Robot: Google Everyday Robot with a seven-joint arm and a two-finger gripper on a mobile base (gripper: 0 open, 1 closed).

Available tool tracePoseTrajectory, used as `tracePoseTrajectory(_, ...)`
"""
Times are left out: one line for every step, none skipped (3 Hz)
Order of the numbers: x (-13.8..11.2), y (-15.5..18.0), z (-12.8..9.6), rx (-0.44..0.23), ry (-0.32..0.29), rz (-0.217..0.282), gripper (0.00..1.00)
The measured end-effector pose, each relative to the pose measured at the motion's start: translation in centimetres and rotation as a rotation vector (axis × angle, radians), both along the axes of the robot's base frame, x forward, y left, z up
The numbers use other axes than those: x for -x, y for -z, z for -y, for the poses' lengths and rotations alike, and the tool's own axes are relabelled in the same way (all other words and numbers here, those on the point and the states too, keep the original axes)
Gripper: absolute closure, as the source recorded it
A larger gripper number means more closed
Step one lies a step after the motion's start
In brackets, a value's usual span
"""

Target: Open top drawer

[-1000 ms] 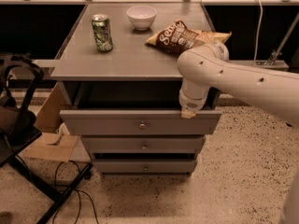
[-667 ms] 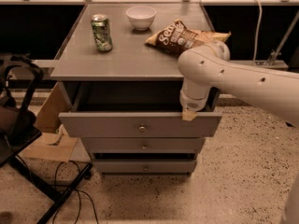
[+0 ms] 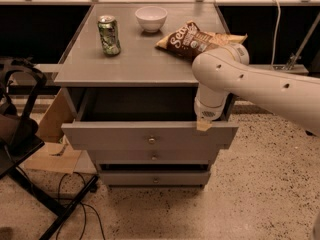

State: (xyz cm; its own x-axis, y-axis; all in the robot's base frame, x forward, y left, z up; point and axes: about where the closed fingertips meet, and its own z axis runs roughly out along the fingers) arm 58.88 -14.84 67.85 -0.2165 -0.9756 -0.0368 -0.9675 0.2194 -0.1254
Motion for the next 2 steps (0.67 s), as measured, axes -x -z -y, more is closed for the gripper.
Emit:
tracePoseTrajectory(0.97,-0.28,0.65,0.004,0.005,-0.018,1.00)
tracePoseTrajectory(0.97,-0.32,0.65,0.004,0.005,-0.018,1.00)
